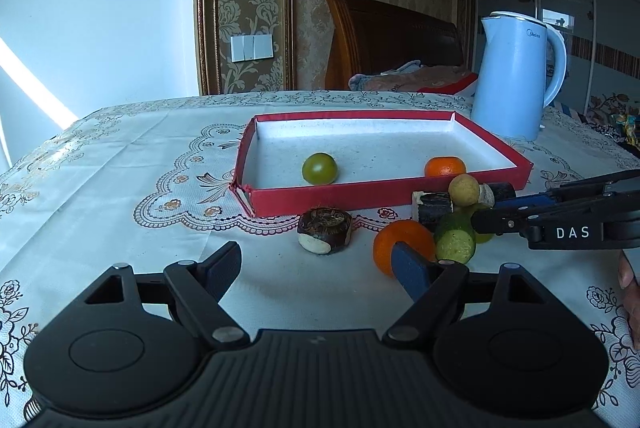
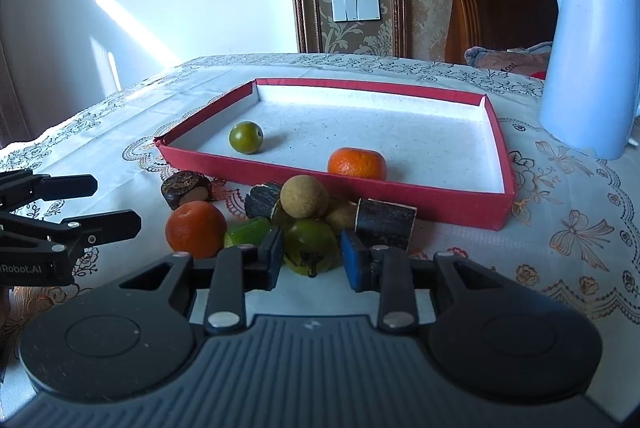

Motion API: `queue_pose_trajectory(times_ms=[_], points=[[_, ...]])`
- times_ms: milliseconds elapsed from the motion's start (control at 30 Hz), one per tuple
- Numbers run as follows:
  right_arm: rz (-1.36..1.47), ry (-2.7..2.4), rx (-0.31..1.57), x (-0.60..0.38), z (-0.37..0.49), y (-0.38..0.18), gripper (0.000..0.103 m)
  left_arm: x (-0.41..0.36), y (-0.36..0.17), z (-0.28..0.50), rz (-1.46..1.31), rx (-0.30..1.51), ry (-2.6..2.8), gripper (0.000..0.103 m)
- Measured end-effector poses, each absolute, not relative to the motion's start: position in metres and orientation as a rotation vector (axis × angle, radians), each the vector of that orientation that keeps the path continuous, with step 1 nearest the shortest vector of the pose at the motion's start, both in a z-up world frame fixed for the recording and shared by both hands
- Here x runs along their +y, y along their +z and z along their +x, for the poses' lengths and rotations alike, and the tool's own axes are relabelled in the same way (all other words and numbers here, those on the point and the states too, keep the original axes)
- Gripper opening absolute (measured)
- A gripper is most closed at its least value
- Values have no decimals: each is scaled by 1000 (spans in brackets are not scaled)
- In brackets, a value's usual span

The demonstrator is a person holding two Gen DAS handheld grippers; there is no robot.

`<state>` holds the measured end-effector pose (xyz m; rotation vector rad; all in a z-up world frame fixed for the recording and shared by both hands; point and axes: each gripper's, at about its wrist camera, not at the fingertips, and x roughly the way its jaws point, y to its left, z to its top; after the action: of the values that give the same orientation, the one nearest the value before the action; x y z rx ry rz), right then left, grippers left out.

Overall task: Organize fruits
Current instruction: 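Grasp a second dark green tomato with the right tool while the left grasps a large orange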

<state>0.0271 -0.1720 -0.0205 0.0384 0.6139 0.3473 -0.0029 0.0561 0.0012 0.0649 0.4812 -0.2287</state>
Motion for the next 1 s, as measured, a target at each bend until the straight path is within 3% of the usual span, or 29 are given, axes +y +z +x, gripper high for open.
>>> queue_pose_trajectory(times_ms=[600, 1000], points=[[120, 357, 593, -184, 23, -20, 26, 10, -5, 11, 184, 504, -303, 82], [13, 290, 612, -191, 6, -20, 27, -14, -8, 22, 209, 516, -332, 82]])
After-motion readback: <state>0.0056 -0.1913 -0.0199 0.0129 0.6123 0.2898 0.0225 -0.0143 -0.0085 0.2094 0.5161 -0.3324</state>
